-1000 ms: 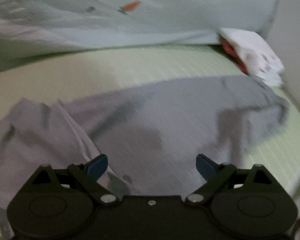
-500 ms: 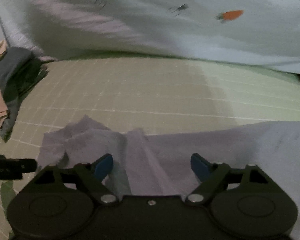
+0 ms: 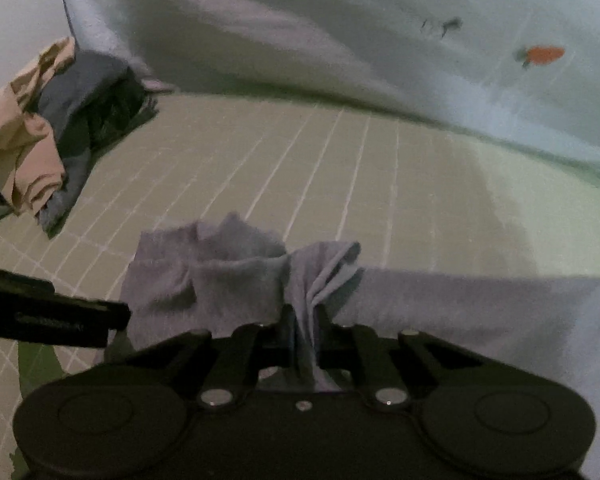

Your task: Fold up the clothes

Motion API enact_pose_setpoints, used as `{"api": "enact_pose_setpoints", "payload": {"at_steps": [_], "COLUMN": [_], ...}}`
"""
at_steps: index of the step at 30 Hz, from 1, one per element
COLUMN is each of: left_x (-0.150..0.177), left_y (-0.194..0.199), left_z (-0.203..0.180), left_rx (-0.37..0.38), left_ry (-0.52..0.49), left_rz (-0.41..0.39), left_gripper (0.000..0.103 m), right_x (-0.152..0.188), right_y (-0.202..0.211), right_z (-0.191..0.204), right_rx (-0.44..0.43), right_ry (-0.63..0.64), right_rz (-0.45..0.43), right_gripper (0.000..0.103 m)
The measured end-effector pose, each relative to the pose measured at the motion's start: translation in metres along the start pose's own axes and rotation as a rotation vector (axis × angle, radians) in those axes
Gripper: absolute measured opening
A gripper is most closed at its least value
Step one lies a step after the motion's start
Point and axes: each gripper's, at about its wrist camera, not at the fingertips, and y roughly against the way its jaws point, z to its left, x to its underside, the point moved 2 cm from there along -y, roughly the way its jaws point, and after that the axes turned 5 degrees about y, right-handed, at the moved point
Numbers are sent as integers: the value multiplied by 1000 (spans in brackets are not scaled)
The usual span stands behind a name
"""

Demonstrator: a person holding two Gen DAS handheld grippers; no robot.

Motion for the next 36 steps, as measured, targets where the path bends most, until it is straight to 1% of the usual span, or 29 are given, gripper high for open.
{"api": "enact_pose_setpoints", "payload": {"at_steps": [4,5,6,7,8,9,10,11,12,13,14,18,20,21,23,26,30,33,34,35,36], "left_x": [0,0,0,0,-1,0,0,0,0,0,0,6,11,13,20,32,46,55,58,61,64], "left_y": [4,4,4,4,5,7,8,10,12,12,13,21,26,28,34,42,49,54,56,58,59], "left_z": [-2,-3,-4,-5,-6,-6,-7,-7,-8,-7,-6,-5,-5,-5,-4,-1,0,-3,-5,-8,-10], "left_rx": [10,13,15,17,21,20,19,19,18,18,18,21,24,26,29,31,38,44,46,49,50], "left_ry": [-8,-11,-14,-17,-25,-33,-40,-47,-54,-50,-45,-53,-59,-61,-65,-70,-61,-67,-71,-75,-81], "left_rz": [-13,-11,-10,-8,-10,-17,-25,-32,-40,-41,-42,-48,-54,-56,-57,-53,-39,-34,-33,-33,-32], "left_gripper": [86,86,86,86,86,86,86,86,86,86,86,86,86,86,86,86,86,86,86,86,86], "right_x": [-5,-4,-2,1,5,8,11,14,17,21,25,45,55,60,70,84,100,106,107,108,108], "right_y": [30,33,30,25,20,15,15,18,22,26,28,30,35,38,44,54,67,72,74,75,74], "right_z": [-11,-15,-18,-22,-27,-32,-38,-43,-48,-52,-56,-66,-66,-66,-65,-63,-61,-55,-52,-50,-48], "right_rx": [151,193,224,250,263,271,268,260,251,241,229,182,163,156,149,143,136,123,117,108,100], "right_ry": [-2,-7,-12,-17,-37,-66,-99,-135,-164,-190,-216,-312,-341,-354,-382,-415,-431,-402,-384,-365,-349], "right_rz": [-93,-98,-79,-50,-16,21,30,25,20,15,22,99,122,126,134,151,151,139,132,124,116], "right_gripper": [8,9,10,14,22,27,37,49,55,67,70,70,72,73,78,78,78,78,76,72,65]}}
